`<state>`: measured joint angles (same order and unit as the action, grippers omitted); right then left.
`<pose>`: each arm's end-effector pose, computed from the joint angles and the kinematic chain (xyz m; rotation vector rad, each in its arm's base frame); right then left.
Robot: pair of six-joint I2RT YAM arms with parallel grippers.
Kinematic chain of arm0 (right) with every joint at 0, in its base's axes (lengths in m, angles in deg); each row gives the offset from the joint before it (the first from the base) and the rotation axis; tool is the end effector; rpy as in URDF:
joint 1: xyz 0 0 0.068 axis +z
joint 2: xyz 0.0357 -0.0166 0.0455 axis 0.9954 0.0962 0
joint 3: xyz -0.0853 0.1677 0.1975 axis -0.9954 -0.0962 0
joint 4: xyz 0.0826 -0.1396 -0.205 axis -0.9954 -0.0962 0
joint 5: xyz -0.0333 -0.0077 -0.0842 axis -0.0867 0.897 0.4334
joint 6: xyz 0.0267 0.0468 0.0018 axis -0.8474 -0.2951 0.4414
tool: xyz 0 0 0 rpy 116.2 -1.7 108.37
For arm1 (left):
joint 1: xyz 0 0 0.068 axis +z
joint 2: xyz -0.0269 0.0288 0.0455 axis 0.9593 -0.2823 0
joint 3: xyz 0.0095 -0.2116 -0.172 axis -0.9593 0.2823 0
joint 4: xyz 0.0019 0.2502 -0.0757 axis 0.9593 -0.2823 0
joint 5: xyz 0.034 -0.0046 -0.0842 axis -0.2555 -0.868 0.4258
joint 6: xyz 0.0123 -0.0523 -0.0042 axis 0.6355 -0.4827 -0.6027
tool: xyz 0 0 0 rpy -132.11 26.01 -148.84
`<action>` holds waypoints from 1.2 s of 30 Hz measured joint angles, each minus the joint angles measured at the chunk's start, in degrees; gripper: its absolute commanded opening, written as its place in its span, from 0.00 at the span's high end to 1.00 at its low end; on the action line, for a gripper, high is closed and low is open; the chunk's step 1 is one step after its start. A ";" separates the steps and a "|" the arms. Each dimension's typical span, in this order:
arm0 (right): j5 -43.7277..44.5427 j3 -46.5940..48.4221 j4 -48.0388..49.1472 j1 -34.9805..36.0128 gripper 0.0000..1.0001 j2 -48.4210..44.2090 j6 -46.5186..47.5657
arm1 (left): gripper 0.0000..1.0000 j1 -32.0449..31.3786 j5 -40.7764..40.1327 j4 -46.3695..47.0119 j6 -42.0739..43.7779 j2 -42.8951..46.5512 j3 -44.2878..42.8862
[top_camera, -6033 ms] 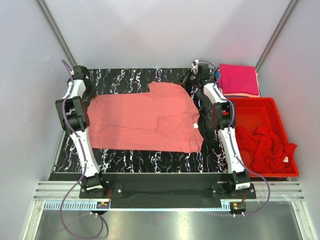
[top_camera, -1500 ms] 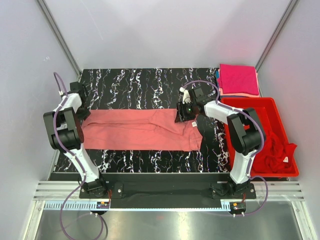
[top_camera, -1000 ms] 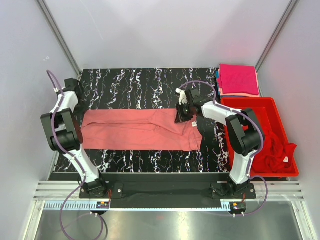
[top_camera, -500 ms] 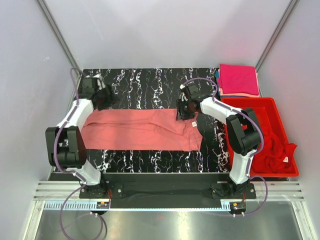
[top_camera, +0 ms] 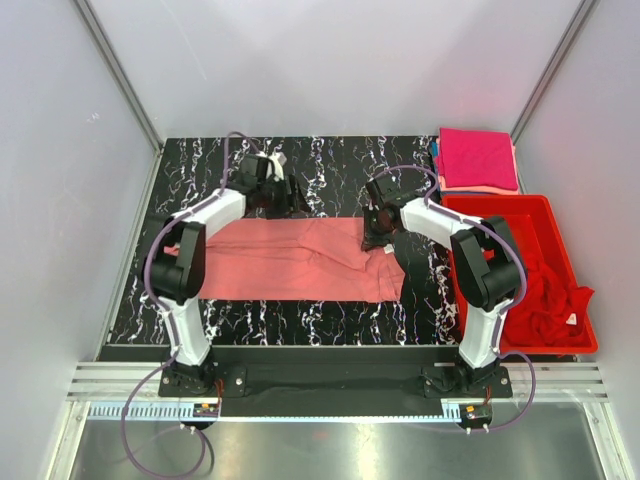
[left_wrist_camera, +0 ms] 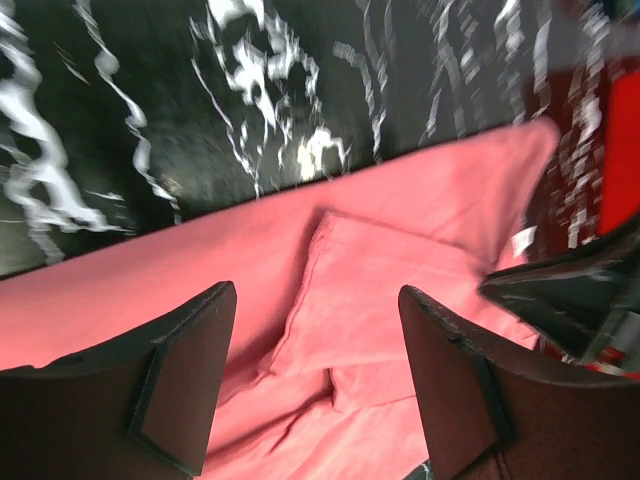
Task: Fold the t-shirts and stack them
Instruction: Fold the tshirt
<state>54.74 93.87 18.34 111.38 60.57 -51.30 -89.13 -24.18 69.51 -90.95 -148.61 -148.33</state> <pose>0.3454 0.1794 0.1740 -0.0950 2.7478 0.4025 0.3966 -0.1253 0.2113 0.0002 2.4451 -0.8304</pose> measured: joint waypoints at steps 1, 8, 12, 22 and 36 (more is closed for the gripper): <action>-0.11 -0.13 0.09 0.00 0.89 0.00 0.02 | 0.29 -0.76 -0.02 0.04 -0.04 -1.22 -0.07; -1.36 -2.60 1.97 0.22 1.00 -1.49 0.33 | 0.29 -2.60 -0.66 -0.50 -0.13 -4.74 -0.13; -2.75 -5.35 2.89 1.18 1.00 -5.18 1.25 | 0.28 -2.64 -2.49 -0.85 -0.15 -4.52 -0.37; -8.79 -12.15 9.94 9.73 1.00 -13.84 5.07 | 0.26 -0.85 -10.01 -5.31 -0.20 0.96 -0.15; -4.02 -18.88 7.69 15.76 0.63 -23.47 4.04 | 0.25 7.34 -17.14 -10.60 0.15 6.75 3.96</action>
<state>50.72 74.98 26.03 127.13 37.10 -47.26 -81.79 -41.32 58.91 -90.79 -141.86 -144.37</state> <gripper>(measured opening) 0.370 0.744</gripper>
